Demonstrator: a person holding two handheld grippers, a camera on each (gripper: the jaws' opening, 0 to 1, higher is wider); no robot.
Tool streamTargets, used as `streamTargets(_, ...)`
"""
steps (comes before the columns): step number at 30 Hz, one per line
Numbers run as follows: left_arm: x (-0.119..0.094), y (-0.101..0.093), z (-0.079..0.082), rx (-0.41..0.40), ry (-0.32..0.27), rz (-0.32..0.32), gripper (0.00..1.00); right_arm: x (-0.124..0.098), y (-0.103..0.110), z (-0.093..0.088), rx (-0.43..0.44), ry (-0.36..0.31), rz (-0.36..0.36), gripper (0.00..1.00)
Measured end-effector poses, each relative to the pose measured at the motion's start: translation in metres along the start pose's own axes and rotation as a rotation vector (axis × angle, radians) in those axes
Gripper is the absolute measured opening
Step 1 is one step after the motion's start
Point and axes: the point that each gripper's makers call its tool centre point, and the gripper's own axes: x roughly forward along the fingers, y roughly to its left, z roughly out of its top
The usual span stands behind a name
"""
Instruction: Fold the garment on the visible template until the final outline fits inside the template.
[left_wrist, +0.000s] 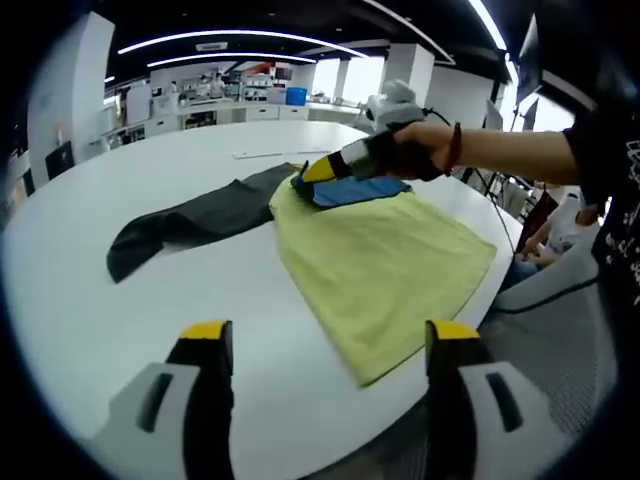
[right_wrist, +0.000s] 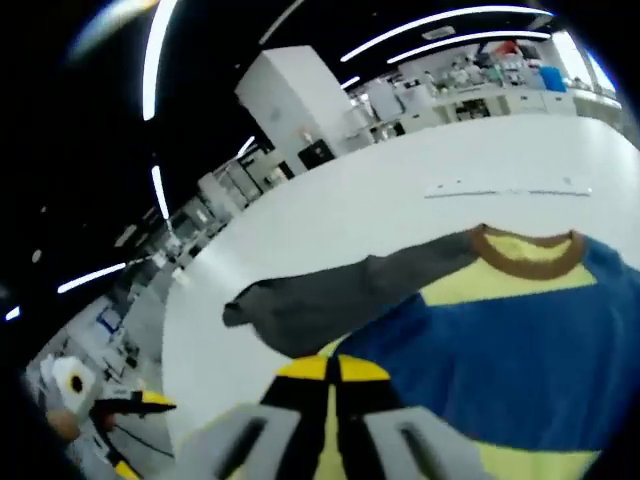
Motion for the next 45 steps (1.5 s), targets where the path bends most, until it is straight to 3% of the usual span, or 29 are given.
streamTargets(7,-0.004,0.005,-0.001,-0.008,-0.004,0.016,0.77,-0.005,-0.018,-0.010,-0.058,0.054,-0.062,0.20)
streamTargets(13,-0.003,0.008,0.002,-0.001,-0.008,0.034,0.87,-0.022,-0.027,0.003,-0.143,0.013,-0.129,0.49)
streamTargets(20,-0.002,0.010,0.006,0.009,-0.014,0.047,0.96,-0.037,-0.045,0.010,-0.247,0.018,-0.187,0.74)
streamTargets(24,-0.002,0.010,0.010,0.013,-0.018,0.045,0.99,-0.059,-0.053,0.006,-0.272,0.024,-0.224,0.85)
streamTargets(32,-0.002,0.011,0.012,0.024,-0.001,0.048,0.99,-0.098,-0.089,0.007,-0.270,0.006,-0.291,0.89)
streamTargets(37,-0.001,0.010,0.012,0.031,0.005,0.047,0.99,-0.131,-0.123,0.004,-0.286,-0.002,-0.370,0.81)
streamTargets(45,0.001,0.010,0.015,0.034,0.002,0.048,0.99,-0.170,-0.158,-0.008,-0.248,-0.002,-0.442,0.72)
